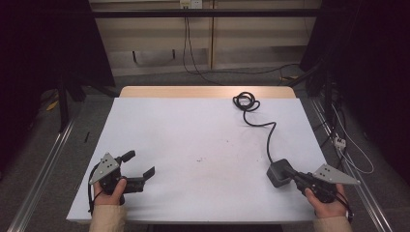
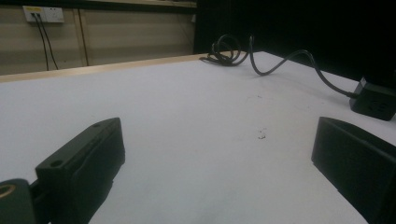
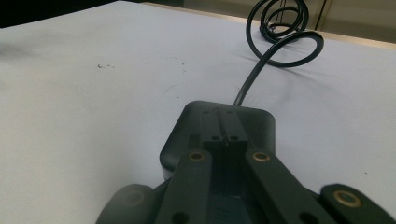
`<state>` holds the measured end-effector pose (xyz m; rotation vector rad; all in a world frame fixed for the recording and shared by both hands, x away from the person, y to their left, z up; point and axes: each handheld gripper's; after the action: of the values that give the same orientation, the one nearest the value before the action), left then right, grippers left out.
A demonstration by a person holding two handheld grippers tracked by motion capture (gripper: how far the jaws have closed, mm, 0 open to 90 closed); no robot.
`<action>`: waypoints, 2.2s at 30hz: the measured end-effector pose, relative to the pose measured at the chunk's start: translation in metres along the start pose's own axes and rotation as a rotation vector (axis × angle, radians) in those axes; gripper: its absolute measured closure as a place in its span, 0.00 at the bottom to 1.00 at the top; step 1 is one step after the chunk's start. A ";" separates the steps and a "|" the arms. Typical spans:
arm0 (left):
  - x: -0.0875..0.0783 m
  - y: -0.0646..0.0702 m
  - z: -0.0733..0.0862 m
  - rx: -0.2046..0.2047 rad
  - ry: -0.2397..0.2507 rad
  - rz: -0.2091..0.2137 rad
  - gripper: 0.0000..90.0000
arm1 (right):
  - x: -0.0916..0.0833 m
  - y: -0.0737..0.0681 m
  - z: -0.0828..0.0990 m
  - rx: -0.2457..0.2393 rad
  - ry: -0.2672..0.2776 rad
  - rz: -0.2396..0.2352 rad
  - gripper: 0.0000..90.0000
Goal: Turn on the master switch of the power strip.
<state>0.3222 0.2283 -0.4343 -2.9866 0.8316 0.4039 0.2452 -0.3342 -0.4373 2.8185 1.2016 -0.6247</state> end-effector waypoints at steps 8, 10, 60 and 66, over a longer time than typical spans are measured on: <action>0.000 0.000 0.000 -0.002 0.001 -0.001 0.03 | 0.000 0.000 0.000 0.001 -0.001 0.001 1.00; 0.000 0.000 0.000 -0.001 0.000 -0.001 0.03 | 0.000 0.000 0.000 0.001 0.000 0.002 1.00; 0.001 0.001 -0.001 -0.005 0.010 0.004 0.03 | 0.001 0.000 -0.002 0.004 -0.025 0.007 1.00; 0.001 0.001 -0.001 -0.004 0.010 0.003 0.03 | 0.001 0.000 -0.001 0.007 -0.013 0.003 1.00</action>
<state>0.3230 0.2270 -0.4338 -2.9933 0.8379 0.3918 0.2461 -0.3337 -0.4371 2.8166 1.1956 -0.6477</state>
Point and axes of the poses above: each handheld gripper's, and its own axes: x roughly forward along the jaws, z roughly out of its underside, y roughly to its right, and after that the axes turned 15 degrees about -z, right-handed
